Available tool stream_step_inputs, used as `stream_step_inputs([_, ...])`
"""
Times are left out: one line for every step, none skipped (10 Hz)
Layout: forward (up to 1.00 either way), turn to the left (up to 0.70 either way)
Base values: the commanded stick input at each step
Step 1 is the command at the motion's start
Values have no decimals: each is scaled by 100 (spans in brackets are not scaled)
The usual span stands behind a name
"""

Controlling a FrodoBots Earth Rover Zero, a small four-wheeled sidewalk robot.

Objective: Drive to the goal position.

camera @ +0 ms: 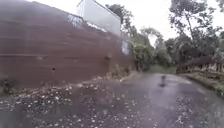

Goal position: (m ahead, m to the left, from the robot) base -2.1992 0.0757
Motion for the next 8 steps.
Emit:
stream_step_inputs([57,1])
stream_step_inputs([48,2])
stream_step_inputs([45,2])
stream_step_inputs([45,-27])
stream_step_inputs([45,-27])
stream_step_inputs([45,-27])
stream_step_inputs([45,-27])
stream_step_inputs([45,-27])
